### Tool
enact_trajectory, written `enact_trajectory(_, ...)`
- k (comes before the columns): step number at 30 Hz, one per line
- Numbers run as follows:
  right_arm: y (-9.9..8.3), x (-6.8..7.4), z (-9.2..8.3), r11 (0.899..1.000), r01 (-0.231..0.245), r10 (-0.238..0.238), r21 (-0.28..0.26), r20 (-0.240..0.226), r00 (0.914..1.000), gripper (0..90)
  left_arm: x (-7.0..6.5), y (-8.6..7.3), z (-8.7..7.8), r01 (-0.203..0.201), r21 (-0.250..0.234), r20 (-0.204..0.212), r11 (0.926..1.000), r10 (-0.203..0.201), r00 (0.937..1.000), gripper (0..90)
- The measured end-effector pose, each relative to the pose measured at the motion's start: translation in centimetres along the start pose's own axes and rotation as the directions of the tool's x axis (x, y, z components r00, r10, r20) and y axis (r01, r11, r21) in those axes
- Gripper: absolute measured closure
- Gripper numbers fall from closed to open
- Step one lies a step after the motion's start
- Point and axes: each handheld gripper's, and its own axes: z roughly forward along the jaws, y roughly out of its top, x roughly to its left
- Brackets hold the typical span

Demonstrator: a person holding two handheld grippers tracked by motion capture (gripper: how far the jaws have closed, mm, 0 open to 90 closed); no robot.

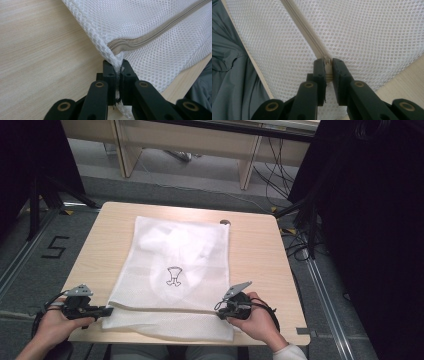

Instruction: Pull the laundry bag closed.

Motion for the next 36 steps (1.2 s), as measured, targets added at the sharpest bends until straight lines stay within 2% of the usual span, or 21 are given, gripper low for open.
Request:
enact_trajectory(3, -0.1, 0.0, 0.0, 1.000, -0.002, 0.002, -0.003, 0.013, 0.9999, 82.5, 0.0, 0.0, -0.1, -0.001, 0.008, -0.003, 1.0000, 0.001, 1.0000, 84.8)
enact_trajectory(4, -0.2, 0.2, -0.2, 0.999, -0.032, 0.032, 0.007, 0.018, 0.9993, 82.5, 0.0, 0.0, 0.0, -0.002, 0.006, -0.001, 1.0000, 0.002, 1.0000, 84.8)
enact_trajectory(7, -0.3, 0.1, -0.2, 1.000, -0.021, 0.021, 0.006, 0.014, 0.9997, 82.5, 0.0, 0.0, 0.0, 0.000, 0.001, -0.001, 1.0000, 0.000, 1.0000, 84.8)
enact_trajectory(8, -0.3, 0.0, -0.2, 1.000, -0.020, 0.020, 0.008, 0.019, 0.9996, 82.5, 0.0, 0.1, -0.1, -0.002, 0.015, -0.001, 0.9999, 0.002, 1.0000, 84.8)
enact_trajectory(9, -0.3, 0.0, -0.2, 1.000, -0.022, 0.022, 0.005, 0.020, 0.9996, 82.5, 0.0, 0.0, 0.0, 0.001, 0.001, -0.001, 1.0000, -0.001, 1.0000, 84.8)
enact_trajectory(12, -0.5, -0.2, -0.3, 1.000, -0.025, 0.025, 0.016, 0.016, 0.9996, 82.5, 0.0, 0.1, -0.1, -0.004, 0.018, -0.002, 0.9998, 0.004, 1.0000, 84.8)
enact_trajectory(13, -0.6, -0.2, -0.2, 1.000, -0.017, 0.016, 0.015, 0.017, 0.9997, 82.5, 0.0, 0.0, -0.1, -0.001, 0.007, -0.006, 1.0000, 0.001, 1.0000, 84.8)
enact_trajectory(15, -0.7, -0.3, -0.3, 0.999, -0.035, 0.035, 0.016, 0.021, 0.9992, 82.5, 0.0, 0.0, 0.0, 0.000, 0.001, -0.002, 1.0000, 0.000, 1.0000, 84.8)
enact_trajectory(18, -0.9, -0.4, -0.3, 0.999, -0.034, 0.033, 0.022, 0.029, 0.9990, 82.5, 0.0, 0.0, 0.0, 0.001, 0.003, 0.000, 1.0000, -0.001, 1.0000, 84.8)
enact_trajectory(21, -0.9, -0.3, -0.4, 0.999, -0.046, 0.045, 0.023, 0.016, 0.9989, 82.5, 0.0, 0.0, 0.0, -0.001, 0.002, -0.001, 1.0000, 0.001, 1.0000, 84.8)
enact_trajectory(22, -0.9, -0.5, -0.3, 1.000, -0.023, 0.023, 0.018, 0.015, 0.9996, 82.5, 0.0, 0.0, 0.0, 0.000, 0.002, -0.001, 1.0000, 0.000, 1.0000, 84.8)
enact_trajectory(25, -1.0, -0.6, -0.2, 1.000, -0.020, 0.019, 0.024, 0.022, 0.9996, 82.5, 0.0, 0.0, 0.0, -0.001, 0.003, 0.000, 1.0000, 0.001, 1.0000, 84.8)
enact_trajectory(27, -1.1, -0.7, -0.2, 0.999, -0.025, 0.024, 0.029, 0.018, 0.9995, 82.5, 0.0, 0.0, 0.0, -0.002, 0.006, -0.001, 1.0000, 0.002, 1.0000, 84.8)
enact_trajectory(28, -1.1, -0.6, -0.3, 0.999, -0.036, 0.035, 0.031, 0.030, 0.9989, 82.5, 0.0, 0.1, -0.1, -0.003, 0.020, -0.005, 0.9998, 0.003, 1.0000, 84.8)
enact_trajectory(29, -1.2, -0.7, -0.3, 0.999, -0.033, 0.033, 0.029, 0.024, 0.9992, 82.5, 0.0, 0.1, -0.1, -0.004, 0.017, 0.001, 0.9999, 0.004, 1.0000, 84.8)
enact_trajectory(30, -1.2, -0.6, -0.3, 0.998, -0.056, 0.055, 0.036, 0.027, 0.9981, 82.5, 0.0, 0.0, 0.0, -0.001, 0.002, 0.002, 1.0000, 0.001, 1.0000, 84.8)
enact_trajectory(36, -1.4, -0.8, -0.3, 0.998, -0.049, 0.048, 0.044, 0.033, 0.9983, 82.5, 0.0, 0.0, 0.0, -0.001, 0.003, 0.003, 1.0000, 0.001, 1.0000, 84.8)
